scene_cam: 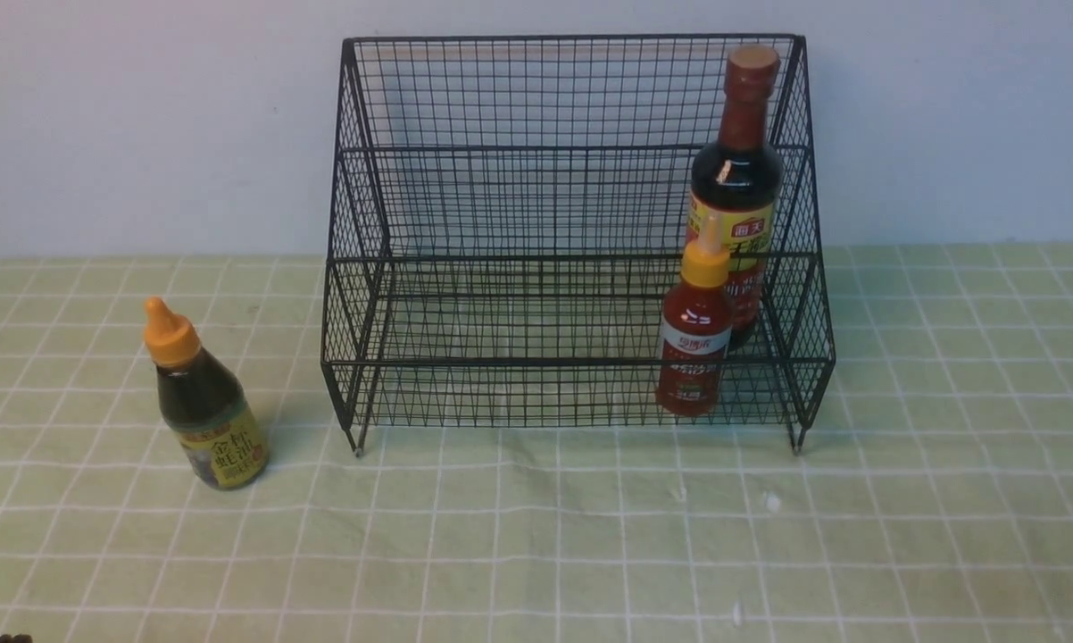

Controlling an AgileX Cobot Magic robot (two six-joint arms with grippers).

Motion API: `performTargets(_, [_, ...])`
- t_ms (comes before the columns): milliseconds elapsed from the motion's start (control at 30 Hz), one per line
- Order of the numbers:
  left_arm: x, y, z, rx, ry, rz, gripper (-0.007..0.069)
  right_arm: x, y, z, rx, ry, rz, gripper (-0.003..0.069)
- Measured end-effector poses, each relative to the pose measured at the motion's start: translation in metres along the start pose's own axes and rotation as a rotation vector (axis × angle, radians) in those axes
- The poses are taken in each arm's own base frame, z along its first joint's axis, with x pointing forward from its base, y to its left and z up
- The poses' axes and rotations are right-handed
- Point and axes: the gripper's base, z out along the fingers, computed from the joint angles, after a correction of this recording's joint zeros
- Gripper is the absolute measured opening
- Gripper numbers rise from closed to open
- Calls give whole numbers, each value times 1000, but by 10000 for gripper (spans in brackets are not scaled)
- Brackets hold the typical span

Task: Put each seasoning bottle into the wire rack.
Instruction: Use the left arm to grab the condiment bottle closest to it

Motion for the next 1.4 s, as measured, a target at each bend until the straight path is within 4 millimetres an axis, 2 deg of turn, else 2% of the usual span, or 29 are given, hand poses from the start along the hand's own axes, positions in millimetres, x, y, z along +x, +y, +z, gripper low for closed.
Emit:
performTargets(67, [0,0,0,0,0,0,-6,14,-1,3,13,47,3,-15])
performTargets(1400, [0,0,0,0,0,-1,-6,14,-1,3,14,50,11,-15])
